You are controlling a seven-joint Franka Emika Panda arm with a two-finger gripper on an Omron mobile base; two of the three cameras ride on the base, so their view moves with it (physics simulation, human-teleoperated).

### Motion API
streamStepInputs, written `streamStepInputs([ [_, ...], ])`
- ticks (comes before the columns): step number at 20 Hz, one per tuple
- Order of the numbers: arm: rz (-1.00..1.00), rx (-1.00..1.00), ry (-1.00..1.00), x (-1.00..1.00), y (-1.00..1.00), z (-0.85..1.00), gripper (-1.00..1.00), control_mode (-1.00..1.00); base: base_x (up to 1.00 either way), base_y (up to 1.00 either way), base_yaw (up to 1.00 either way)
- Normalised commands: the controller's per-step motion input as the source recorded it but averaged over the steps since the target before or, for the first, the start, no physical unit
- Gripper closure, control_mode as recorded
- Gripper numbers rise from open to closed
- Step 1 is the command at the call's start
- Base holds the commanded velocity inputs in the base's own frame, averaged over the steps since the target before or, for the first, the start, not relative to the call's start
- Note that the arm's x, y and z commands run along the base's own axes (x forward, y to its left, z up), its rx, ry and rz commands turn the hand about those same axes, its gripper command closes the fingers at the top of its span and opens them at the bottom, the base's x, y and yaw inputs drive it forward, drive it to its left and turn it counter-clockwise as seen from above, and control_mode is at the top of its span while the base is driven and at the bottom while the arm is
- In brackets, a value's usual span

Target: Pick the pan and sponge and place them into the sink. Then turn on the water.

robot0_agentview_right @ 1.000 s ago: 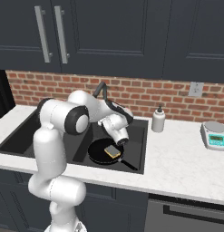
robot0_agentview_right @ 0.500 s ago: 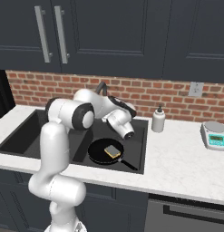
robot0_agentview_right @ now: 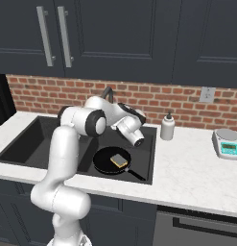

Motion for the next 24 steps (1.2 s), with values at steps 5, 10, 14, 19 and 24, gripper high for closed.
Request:
streamStepInputs([
  [5, 0.0, 0.0, 0.0, 0.39, -0.04, -0.23, -1.0, -1.0, 0.0, 0.0, 0.0],
  [10, 0.0, 0.0, 0.0, 0.41, -0.03, -0.21, -1.0, -1.0, 0.0, 0.0, 0.0],
  [14, 0.0, 0.0, 0.0, 0.4, 0.0, -0.08, -1.0, -1.0, 0.0, 0.0, 0.0],
  [19, 0.0, 0.0, 0.0, 0.26, 0.0, 0.0, -1.0, -1.0, 0.0, 0.0, 0.0],
  [24, 0.0, 0.0, 0.0, 0.19, 0.0, 0.0, 1.0, -1.0, 0.0, 0.0, 0.0],
])
